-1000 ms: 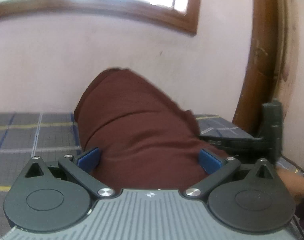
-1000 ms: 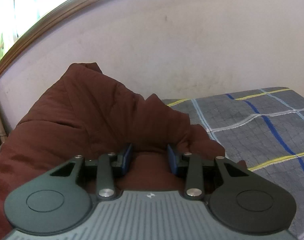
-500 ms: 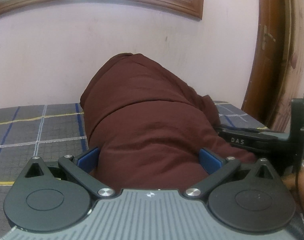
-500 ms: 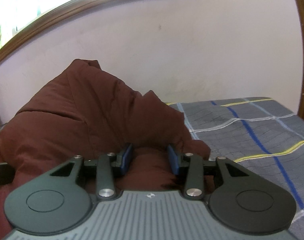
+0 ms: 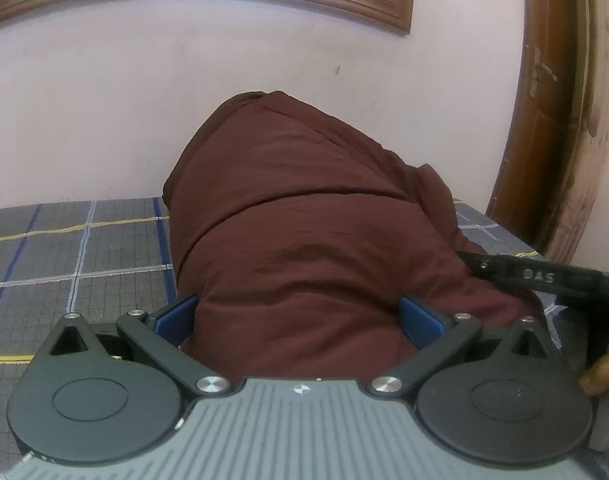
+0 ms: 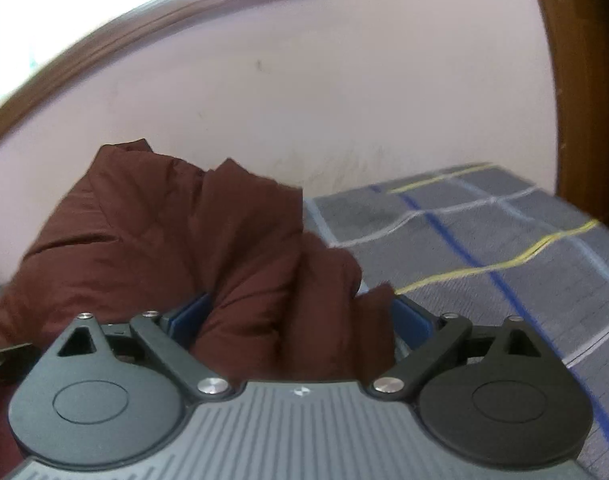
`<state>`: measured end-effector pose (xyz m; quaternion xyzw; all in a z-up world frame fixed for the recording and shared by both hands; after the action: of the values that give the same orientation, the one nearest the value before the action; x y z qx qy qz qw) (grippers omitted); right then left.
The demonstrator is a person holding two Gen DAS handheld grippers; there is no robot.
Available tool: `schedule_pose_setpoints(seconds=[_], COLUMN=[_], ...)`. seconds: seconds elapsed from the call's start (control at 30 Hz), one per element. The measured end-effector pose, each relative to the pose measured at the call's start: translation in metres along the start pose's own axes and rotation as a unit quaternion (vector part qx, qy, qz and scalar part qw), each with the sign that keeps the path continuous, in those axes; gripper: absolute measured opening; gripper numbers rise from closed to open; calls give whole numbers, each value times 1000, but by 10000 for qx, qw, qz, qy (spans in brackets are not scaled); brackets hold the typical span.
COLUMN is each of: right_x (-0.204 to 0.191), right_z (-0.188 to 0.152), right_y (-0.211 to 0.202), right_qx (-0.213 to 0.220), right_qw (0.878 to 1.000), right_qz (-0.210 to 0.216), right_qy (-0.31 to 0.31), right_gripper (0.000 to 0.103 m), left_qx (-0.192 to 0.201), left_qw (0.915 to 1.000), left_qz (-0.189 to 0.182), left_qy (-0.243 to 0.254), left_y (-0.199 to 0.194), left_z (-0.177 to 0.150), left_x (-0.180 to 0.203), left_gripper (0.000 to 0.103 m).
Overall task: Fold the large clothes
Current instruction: 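Smooth the bundled jacket with the left gripper while the right gripper tucks its side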
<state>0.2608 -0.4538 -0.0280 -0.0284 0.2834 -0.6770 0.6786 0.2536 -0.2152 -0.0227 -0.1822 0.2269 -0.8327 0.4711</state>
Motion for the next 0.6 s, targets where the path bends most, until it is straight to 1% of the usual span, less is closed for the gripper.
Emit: schedule_pose_setpoints(seconds=[0.07,0.1,0.17,0.23,0.27,0.3,0.37,0.47,0.5,0.6], right_x=[10,21,43,59,63,64,68,79,81,79], right_z=[2,5,6,3,0,-3,-8,-12,-13,-21], right_y=[1,3,1,0,0,-1,-5,-13,-14,-4], right_qx=[-193,-324,-479,-705,-815,-924,-1033,-1114,-1187,-1521], right_qw=[9987,9954,9852,9742,9713,9712,9716,9658,9633,9472], right_qz=[336,638,1151,1506,1582,1565,1547,1672,1716,2183], right_qy=[318,631,1180,1525,1581,1543,1465,1639,1690,1789], right_gripper=[97,97,97,99,102,103,103,103,103,103], left_qx=[-9,-20,-42,-53,-56,-56,-55,-75,-88,-107], left_qw=[10000,10000,9999,9999,9998,9998,9998,9997,9997,9995], left_qz=[1,-7,-62,-98,-116,-129,-138,-188,-206,-249], left_qy=[-20,-31,-90,-122,-130,-132,-124,-123,-140,-191], left_y=[0,0,1,1,1,1,2,2,2,3], left_z=[1,1,2,2,3,3,3,3,3,4], left_x=[0,-1,-3,-5,-5,-6,-6,-8,-9,-12], left_gripper=[103,103,103,103,103,103,103,103,103,103])
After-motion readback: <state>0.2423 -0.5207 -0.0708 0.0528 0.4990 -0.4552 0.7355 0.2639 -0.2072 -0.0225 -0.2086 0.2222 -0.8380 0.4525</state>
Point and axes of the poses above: each gripper's, at about its wrist camera, not at the fingertips, and y roughly the way its jaws point, x to its right, z to its top, the point moved 2 cm from there along y, roughly the way its jaws point, and after that the axes turned 4 degrees about -x, right-handed, at the moved point
